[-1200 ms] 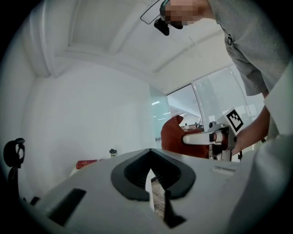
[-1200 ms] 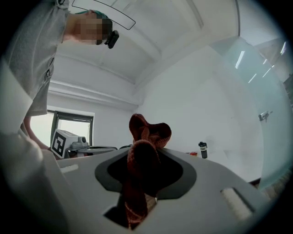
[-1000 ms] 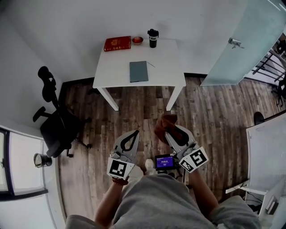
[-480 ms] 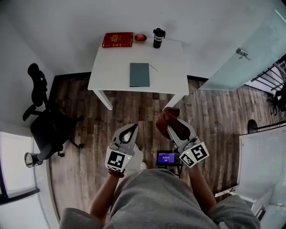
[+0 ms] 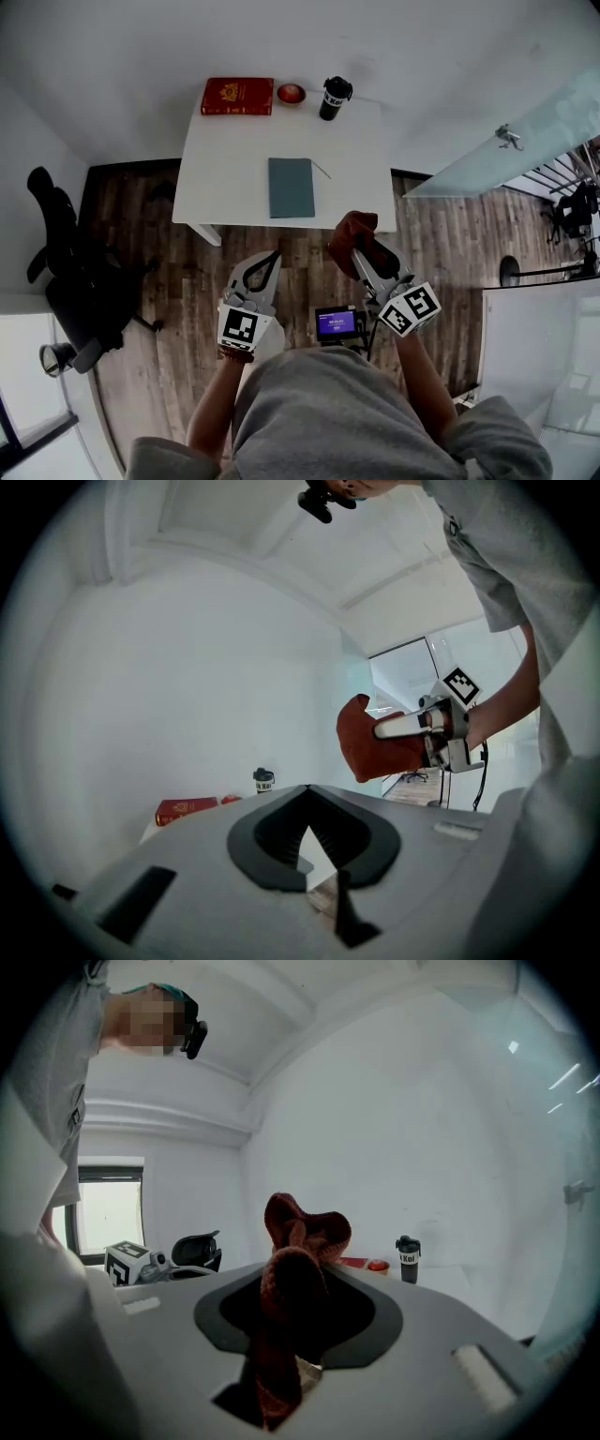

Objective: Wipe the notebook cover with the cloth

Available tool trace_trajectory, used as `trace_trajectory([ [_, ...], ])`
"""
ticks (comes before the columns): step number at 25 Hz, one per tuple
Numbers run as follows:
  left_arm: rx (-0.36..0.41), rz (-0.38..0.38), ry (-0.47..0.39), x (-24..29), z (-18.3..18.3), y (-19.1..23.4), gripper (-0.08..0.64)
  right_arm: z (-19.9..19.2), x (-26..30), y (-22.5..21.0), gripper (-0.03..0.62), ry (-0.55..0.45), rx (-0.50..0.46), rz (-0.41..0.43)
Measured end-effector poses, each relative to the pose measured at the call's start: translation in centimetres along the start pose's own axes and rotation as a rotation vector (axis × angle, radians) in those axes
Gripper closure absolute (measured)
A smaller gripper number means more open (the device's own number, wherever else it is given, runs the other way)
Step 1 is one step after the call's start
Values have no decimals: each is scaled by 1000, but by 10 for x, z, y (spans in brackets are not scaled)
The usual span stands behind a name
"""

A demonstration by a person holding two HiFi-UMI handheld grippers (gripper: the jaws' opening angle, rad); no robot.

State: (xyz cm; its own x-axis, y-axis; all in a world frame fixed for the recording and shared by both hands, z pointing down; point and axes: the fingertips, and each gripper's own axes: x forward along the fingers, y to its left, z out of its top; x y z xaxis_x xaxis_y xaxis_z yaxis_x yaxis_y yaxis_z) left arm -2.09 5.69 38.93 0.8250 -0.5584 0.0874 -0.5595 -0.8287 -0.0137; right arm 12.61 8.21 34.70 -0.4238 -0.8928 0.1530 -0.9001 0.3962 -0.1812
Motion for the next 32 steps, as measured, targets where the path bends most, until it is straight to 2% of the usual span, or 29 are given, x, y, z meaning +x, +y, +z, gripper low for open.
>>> trace_trajectory([
  [5,-8,-16,18,26,-16,47,560,-2,52,-15,449,62,-53,-12],
  [11,-16,-34,79,50,-44,67,548,-3,96,-42,449,132,-141,15],
  [17,-38,-27,207,76,-86,82,502,-16,159,-86,448,242,-284,143],
  [22,-70,19,324,87,-125,97,453,-55,222,-122,445,368,-409,271],
  [27,-74,22,439,105,-169,92,390,-100,273,-153,445,466,-576,386],
  [32,-92,43,484,120,-200,94,368,-147,309,-162,445,630,-597,471],
])
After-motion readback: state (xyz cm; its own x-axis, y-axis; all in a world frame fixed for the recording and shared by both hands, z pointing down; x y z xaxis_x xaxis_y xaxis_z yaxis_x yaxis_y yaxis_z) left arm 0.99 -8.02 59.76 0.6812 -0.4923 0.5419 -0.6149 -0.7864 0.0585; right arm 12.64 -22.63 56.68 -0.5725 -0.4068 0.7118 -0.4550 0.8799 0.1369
